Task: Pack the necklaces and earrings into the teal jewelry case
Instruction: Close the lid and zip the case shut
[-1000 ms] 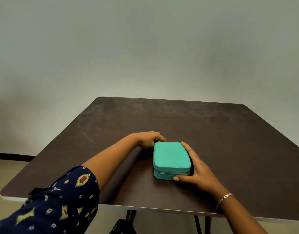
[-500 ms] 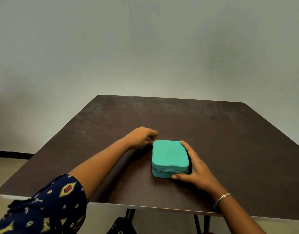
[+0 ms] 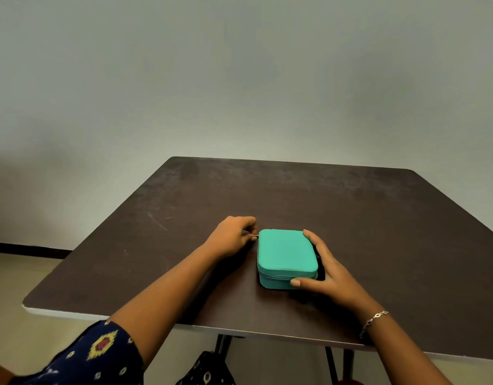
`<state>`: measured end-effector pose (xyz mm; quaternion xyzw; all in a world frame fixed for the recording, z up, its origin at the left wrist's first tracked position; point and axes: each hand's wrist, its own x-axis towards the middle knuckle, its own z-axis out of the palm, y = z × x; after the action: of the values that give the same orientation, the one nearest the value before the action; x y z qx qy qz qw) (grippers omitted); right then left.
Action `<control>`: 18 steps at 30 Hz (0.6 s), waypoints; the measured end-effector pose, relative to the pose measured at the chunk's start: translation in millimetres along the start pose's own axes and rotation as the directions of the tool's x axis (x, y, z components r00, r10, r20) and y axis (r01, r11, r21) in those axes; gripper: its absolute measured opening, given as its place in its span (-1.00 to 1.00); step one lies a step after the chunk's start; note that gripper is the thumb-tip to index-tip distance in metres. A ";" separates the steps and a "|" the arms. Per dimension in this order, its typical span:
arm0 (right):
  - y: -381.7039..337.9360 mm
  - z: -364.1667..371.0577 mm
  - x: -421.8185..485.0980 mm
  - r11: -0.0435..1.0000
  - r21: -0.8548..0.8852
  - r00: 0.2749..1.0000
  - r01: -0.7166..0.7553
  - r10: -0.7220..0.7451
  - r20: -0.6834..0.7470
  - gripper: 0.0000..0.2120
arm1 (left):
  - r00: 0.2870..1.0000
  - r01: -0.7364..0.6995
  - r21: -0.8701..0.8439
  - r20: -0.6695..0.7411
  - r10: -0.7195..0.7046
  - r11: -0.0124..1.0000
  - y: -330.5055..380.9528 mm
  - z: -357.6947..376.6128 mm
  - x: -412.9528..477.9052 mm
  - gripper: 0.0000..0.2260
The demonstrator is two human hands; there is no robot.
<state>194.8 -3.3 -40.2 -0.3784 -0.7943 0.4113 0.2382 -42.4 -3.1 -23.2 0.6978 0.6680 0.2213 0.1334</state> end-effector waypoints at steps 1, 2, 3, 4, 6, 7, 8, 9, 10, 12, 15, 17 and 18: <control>-0.4 -1.0 0.3 1.000 0.023 1.000 -0.013 0.013 0.000 -0.16 | 0.999 0.031 -0.010 -0.024 -0.031 0.999 2.6 3.1 0.0 -0.98; -0.3 -1.7 1.0 0.999 0.040 1.000 -0.023 0.023 -0.007 -0.17 | 0.997 0.060 -0.019 -0.051 -0.061 0.998 5.6 5.9 0.0 -0.97; -0.2 -2.0 1.2 0.998 0.052 0.999 -0.028 0.029 -0.015 -0.18 | 0.993 0.090 -0.026 -0.076 -0.091 0.996 8.7 8.7 -0.2 -0.94; -0.2 -2.3 1.4 0.998 0.064 0.999 -0.030 0.032 -0.024 -0.16 | 0.988 0.118 -0.033 -0.095 -0.121 0.992 11.7 11.4 -0.2 -0.92; 0.1 -2.2 1.2 0.993 0.109 0.999 -0.034 0.038 -0.037 -0.08 | 0.977 0.168 -0.057 -0.125 -0.174 0.984 16.7 15.6 -0.3 -0.91; 0.4 -2.3 0.9 0.990 0.138 0.998 -0.037 0.044 -0.045 -0.02 | 0.970 0.194 -0.070 -0.136 -0.202 0.979 19.1 17.3 -0.6 -0.91; 0.9 -2.5 0.7 0.986 0.161 0.997 -0.044 0.052 -0.050 0.02 | 0.962 0.218 -0.083 -0.147 -0.228 0.972 21.3 18.9 -1.2 -0.91; 1.2 -2.6 0.5 0.985 0.169 0.997 -0.047 0.057 -0.050 0.04 | 0.955 0.237 -0.096 -0.157 -0.250 0.967 23.0 20.7 -1.9 -0.91; 1.7 -2.6 0.8 0.986 0.157 0.997 -0.052 0.060 -0.047 0.04 | 0.950 0.250 -0.108 -0.167 -0.265 0.962 24.4 22.4 -2.5 -0.92; 1.2 -2.1 1.3 0.993 0.107 0.997 -0.055 0.059 -0.042 0.01 | 0.941 0.267 -0.123 -0.182 -0.286 0.956 27.2 24.8 -4.6 -0.91; 2.3 -0.6 1.5 1.000 0.012 0.999 -0.026 0.026 -0.046 0.00 | 0.933 0.272 -0.150 -0.200 -0.298 0.951 28.8 26.1 -7.2 -0.90; 2.4 1.2 1.3 0.996 -0.084 0.999 0.020 -0.023 -0.033 -0.02 | 0.929 0.271 -0.166 -0.215 -0.303 0.948 29.2 26.7 -9.3 -0.91; 2.5 2.0 1.5 0.992 -0.117 0.999 0.035 -0.039 -0.029 -0.02 | 0.926 0.274 -0.175 -0.218 -0.309 0.946 29.0 27.3 -10.0 -0.91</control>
<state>193.4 -2.1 -43.4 -0.3832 -0.8200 0.3537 0.2357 -3.8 -12.1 -34.2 0.5470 0.7584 0.3293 0.1312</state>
